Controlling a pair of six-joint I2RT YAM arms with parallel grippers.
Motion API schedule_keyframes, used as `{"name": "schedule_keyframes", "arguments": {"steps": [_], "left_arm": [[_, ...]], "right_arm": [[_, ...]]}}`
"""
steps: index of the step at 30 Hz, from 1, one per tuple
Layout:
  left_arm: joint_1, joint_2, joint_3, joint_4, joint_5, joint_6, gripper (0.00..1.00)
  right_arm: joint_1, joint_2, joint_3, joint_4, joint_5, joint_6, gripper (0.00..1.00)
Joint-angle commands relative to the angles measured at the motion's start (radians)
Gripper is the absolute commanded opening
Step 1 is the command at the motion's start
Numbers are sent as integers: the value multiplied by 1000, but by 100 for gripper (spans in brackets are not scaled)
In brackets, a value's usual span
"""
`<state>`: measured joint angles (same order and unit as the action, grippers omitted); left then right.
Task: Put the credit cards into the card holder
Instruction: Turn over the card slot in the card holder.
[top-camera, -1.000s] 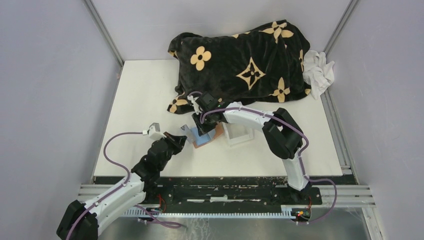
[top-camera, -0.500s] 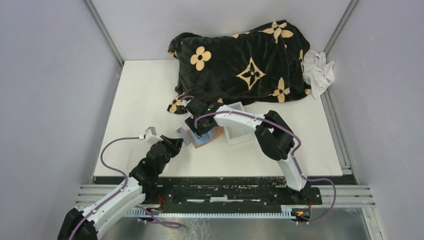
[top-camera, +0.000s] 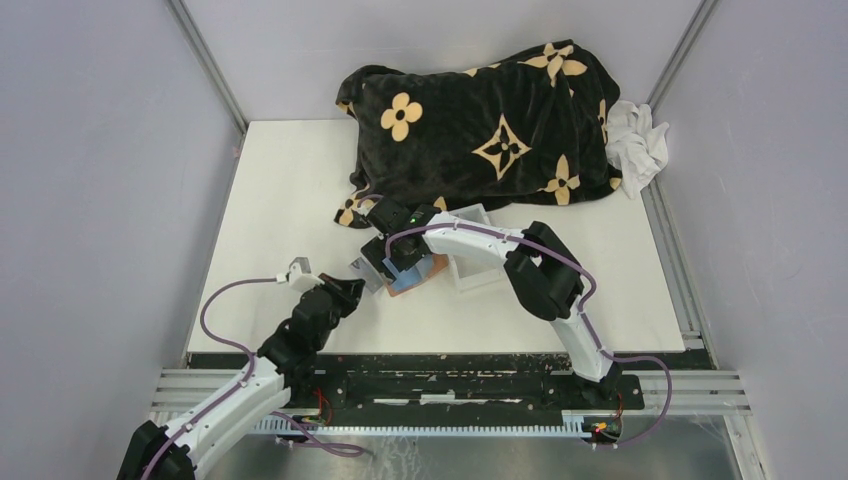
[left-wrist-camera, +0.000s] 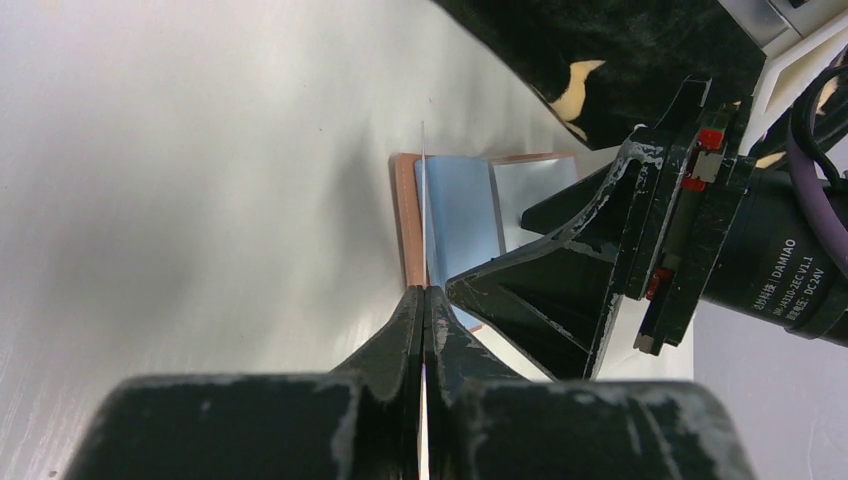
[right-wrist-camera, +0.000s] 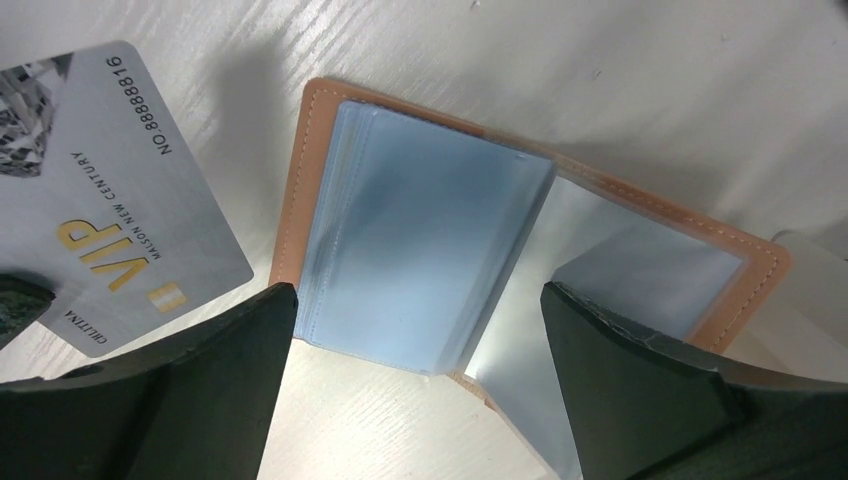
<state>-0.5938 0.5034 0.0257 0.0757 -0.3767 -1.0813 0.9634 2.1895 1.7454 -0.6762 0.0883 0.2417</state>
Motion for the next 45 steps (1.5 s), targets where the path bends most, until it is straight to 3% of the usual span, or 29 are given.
{"name": "schedule_keyframes", "arguments": {"steps": [1,6,20,36,45], "left_arm": [[9,-24,-8,9,-27,-36,3],[11,-44,-12,1,-27,-38,3],[14,-42,-21,15,-19,-45,3],[16,0,-14,51,-19,-54,3],[16,52,14,113,-6,-40,3]], "right_arm": [[7,5,52,1,19,6,98],[7,17,55,-2,26,10,87],[7,42,55,-13,35,16,82],[-3,25,37,-17,40,19,64],[-50,-46,-24,40,-40,50,55]]}}
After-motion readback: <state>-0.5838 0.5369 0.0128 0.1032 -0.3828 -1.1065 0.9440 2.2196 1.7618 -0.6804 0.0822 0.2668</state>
